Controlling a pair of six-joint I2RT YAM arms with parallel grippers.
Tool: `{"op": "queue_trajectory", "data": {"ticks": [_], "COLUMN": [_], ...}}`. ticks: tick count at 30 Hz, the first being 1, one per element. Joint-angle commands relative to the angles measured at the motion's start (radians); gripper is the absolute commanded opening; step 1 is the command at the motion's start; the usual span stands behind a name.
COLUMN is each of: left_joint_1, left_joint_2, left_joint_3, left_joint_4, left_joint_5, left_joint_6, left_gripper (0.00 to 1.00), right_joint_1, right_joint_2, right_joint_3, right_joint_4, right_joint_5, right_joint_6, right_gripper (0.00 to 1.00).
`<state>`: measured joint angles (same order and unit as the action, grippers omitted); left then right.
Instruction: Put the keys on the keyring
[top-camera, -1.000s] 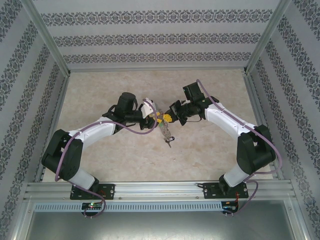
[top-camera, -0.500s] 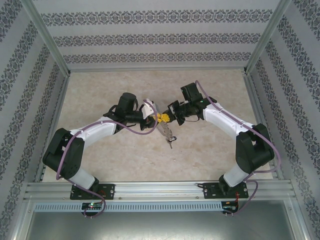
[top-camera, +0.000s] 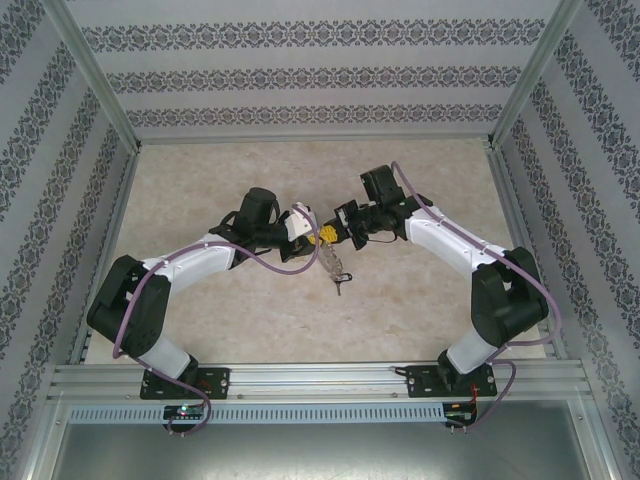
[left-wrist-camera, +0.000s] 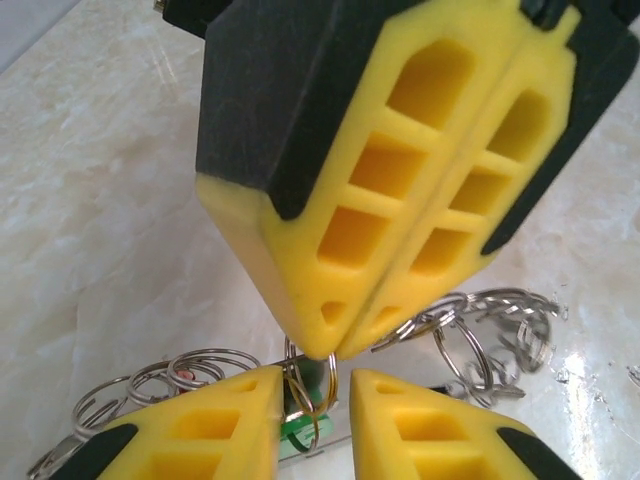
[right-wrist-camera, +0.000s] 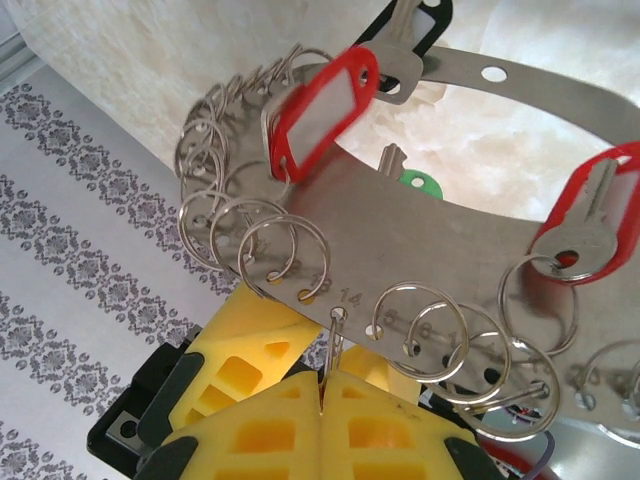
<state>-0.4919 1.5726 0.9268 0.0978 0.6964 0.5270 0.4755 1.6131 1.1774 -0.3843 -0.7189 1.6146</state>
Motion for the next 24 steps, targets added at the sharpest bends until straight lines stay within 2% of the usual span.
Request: {"op": "queue_trajectory", "data": {"ticks": [1,3,7,8,14,15,17,20,24], "left_joint_1": [-0.016,-0.016,-0.017,-0.017,-0.016,-0.016,-0.016,-0.016,-0.016], "left_joint_2": [-0.01,-0.01,-0.007,-0.007,-0.024,-0.028,-0.031,-0.037,-0.031], "left_joint_3": [0.015,0.013,0.011,0.01,0.001,0.001,0.003,0.007,0.03], "left_joint_4": [0.023,0.041,0.044,0.04,0.012,0.004,-0.013,-0.034,-0.072], "left_joint_5": [-0.023,-0.029,-0.024,-0.024,-0.046,-0.046,-0.038,-0.017,0.02], "left_joint_6": [0.0,-0.016,-0.022,-0.021,-0.011,-0.008,0.004,0.013,0.019], "left_gripper": [0.26,0.22,0.02,0.0,0.0,0.0,0.0,0.0,0.0], "right_joint_1": [0.024,0.032,0.035,0.035,0.027,0.023,0.009,-0.026,-0.101], "right_joint_2": [0.013,0.017,0.018,0.016,0.004,0.0,-0.005,-0.013,-0.014], "right_joint_3": [-0.002,-0.002,-0.004,-0.005,-0.009,-0.008,-0.002,0.008,0.011], "right_joint_4": [0.056,0.065,0.068,0.068,0.058,0.047,0.02,0.021,0.044], "right_joint_5": [-0.019,-0.018,-0.016,-0.014,-0.008,-0.004,-0.005,-0.009,-0.067], "right_joint_6": [0.031,0.037,0.04,0.04,0.026,0.007,-0.043,-0.204,-0.648], "right_gripper": [0.0,0.0,0.0,0.0,0.0,0.02,0.13,0.19,0.23]}}
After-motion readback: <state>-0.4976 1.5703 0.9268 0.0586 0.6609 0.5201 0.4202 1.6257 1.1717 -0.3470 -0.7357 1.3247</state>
